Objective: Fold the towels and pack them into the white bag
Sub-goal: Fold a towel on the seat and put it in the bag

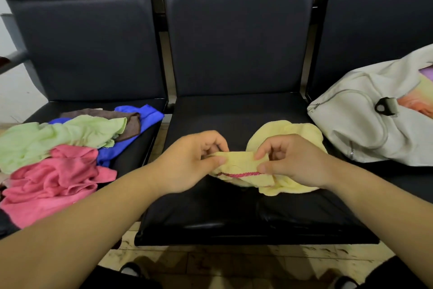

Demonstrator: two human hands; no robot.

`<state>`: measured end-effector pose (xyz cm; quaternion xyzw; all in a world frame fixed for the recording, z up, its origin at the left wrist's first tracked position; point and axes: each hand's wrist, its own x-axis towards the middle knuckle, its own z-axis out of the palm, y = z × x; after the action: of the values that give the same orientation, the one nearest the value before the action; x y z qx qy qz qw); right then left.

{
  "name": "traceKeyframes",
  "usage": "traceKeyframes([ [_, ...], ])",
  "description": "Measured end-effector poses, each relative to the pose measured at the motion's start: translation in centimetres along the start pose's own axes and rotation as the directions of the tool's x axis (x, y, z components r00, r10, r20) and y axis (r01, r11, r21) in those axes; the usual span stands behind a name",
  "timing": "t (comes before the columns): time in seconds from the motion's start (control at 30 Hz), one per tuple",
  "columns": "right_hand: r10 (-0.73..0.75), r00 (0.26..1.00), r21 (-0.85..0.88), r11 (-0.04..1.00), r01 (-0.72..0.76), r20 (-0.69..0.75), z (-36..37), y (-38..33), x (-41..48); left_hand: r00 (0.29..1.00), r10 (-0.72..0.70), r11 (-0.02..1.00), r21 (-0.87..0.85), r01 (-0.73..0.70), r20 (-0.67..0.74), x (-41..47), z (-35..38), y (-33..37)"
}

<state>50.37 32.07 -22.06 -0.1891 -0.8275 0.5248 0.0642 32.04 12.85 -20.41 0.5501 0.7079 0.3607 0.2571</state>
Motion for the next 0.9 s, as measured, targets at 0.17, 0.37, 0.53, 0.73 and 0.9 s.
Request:
traceKeyframes([
  [0.17, -0.084, 0.996, 0.072, 0.994, 0.081, 0.042, -1.9, -1.8, -1.5, 0.997, 0.046, 0.995, -0.084, -0.050, -0.058, 0.8, 1.0, 3.8],
  [0.37, -0.031, 0.999, 0.428, 0.903, 0.022, 0.013, -4.9, -0.7, -1.4, 0.996, -0.010, 0.989, -0.145, 0.023, 0.092, 3.1, 1.0, 4.8],
  [0.53, 0.048, 0.987, 0.414, 0.910, 0.020, -0.152, -8.4, 2.7, -0.8, 0.962, -0.124, 0.952, -0.246, 0.184, 0.242, 4.5, 0.4, 3.4],
  [0.73, -0.002, 0.997, 0.232, 0.973, -0.016, 0.077, -8.8, 2.8, -0.9, 0.987, -0.085, 0.983, -0.151, 0.106, 0.136, 6.3, 0.8, 3.6],
  [0.9, -0.074, 0.986, 0.225, 0.974, 0.039, 0.148, -7.3, 1.3, -0.2, 0.981, 0.017, 0.991, -0.134, 0.009, 0.193, 6.9, 0.9, 5.2],
])
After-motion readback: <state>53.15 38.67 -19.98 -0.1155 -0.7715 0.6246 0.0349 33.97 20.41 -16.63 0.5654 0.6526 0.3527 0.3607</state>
